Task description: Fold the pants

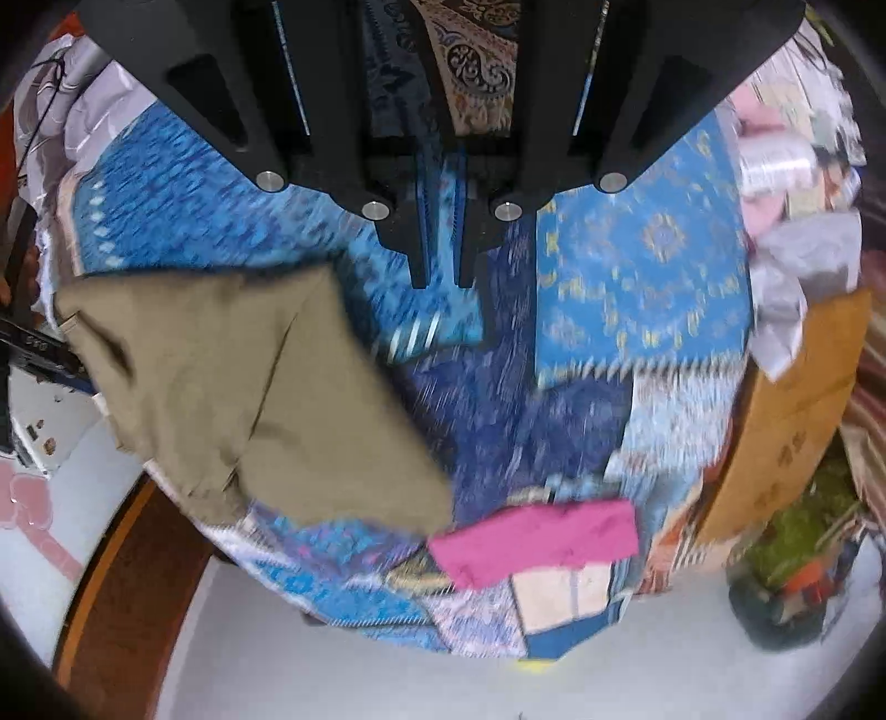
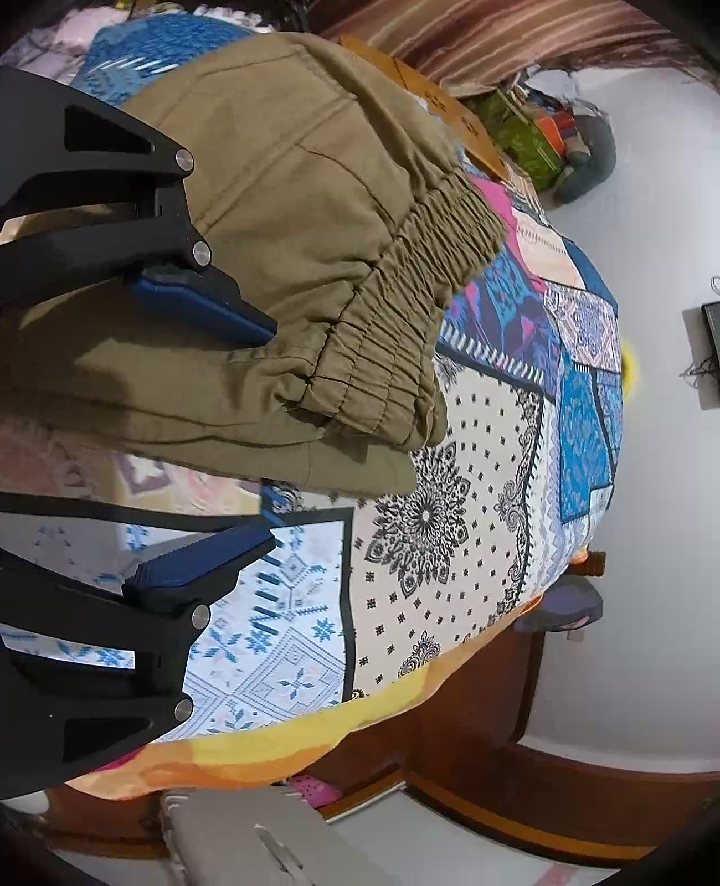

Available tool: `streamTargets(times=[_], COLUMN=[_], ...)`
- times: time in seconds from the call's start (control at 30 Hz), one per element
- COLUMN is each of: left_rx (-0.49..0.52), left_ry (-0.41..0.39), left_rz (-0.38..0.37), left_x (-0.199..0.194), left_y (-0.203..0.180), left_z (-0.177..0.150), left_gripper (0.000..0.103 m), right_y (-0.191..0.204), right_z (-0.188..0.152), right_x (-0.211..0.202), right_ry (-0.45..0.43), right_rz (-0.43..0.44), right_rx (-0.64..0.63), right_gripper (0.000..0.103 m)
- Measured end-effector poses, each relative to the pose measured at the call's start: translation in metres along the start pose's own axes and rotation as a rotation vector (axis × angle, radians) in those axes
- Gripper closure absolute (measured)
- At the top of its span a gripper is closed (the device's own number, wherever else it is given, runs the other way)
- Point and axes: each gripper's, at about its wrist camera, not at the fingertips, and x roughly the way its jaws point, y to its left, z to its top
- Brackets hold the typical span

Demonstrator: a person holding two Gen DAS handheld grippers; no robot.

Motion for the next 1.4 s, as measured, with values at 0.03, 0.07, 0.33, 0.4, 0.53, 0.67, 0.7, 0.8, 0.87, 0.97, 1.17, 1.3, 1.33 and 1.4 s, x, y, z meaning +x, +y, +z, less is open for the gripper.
streamTargets(times=[0.03,0.07,0.33,0.4,0.53,0.67,0.7,0.8,0.87,0.97,1.17,1.3,1.33,1.4], left_rx=[0.014,0.034,0.204,0.233,0.275,0.289,0.287,0.243,0.226,0.234,0.277,0.253,0.239,0.206], left_ry=[-0.021,-0.044,-0.123,-0.121,-0.068,0.001,0.012,0.030,0.034,0.030,0.014,-0.033,-0.047,-0.055], left_rz=[-0.009,-0.014,-0.153,-0.195,-0.249,-0.201,-0.193,-0.239,-0.248,-0.243,-0.180,-0.140,-0.113,-0.096], left_x=[-0.006,-0.012,-0.019,-0.010,0.020,0.056,0.064,0.074,0.076,0.074,0.056,0.029,0.024,0.018], left_y=[-0.004,-0.009,-0.087,-0.107,-0.137,-0.146,-0.143,-0.128,-0.121,-0.118,-0.118,-0.092,-0.082,-0.063], left_z=[0.007,0.013,0.069,0.076,0.082,0.079,0.079,0.079,0.079,0.078,0.074,0.073,0.073,0.074], left_gripper=[0.096,0.096,0.096,0.096,0.096,0.096,0.096,0.097,0.099,0.099,0.099,0.092,0.085,0.076], right_y=[-0.001,-0.001,0.034,0.049,0.067,0.065,0.062,0.052,0.041,0.033,0.037,0.029,0.026,0.018], right_z=[0.002,0.004,0.021,0.022,0.019,0.010,0.007,0.002,-0.002,-0.008,-0.010,-0.012,-0.013,-0.014], right_x=[-0.004,-0.007,-0.036,-0.035,-0.018,0.004,0.007,0.004,0.002,-0.004,-0.019,-0.035,-0.038,-0.044], right_ry=[-0.007,-0.014,-0.103,-0.109,-0.078,-0.021,-0.021,-0.016,-0.010,-0.009,-0.004,-0.030,-0.034,-0.043], right_rz=[0.021,0.030,0.177,0.210,0.247,0.244,0.236,0.211,0.219,0.224,0.183,0.136,0.127,0.104], right_rx=[0.011,0.014,-0.027,-0.069,-0.120,-0.115,-0.112,-0.110,-0.089,-0.072,-0.092,-0.095,-0.091,-0.075], right_gripper=[0.042,0.042,0.042,0.042,0.042,0.044,0.044,0.046,0.046,0.048,0.048,0.046,0.046,0.045])
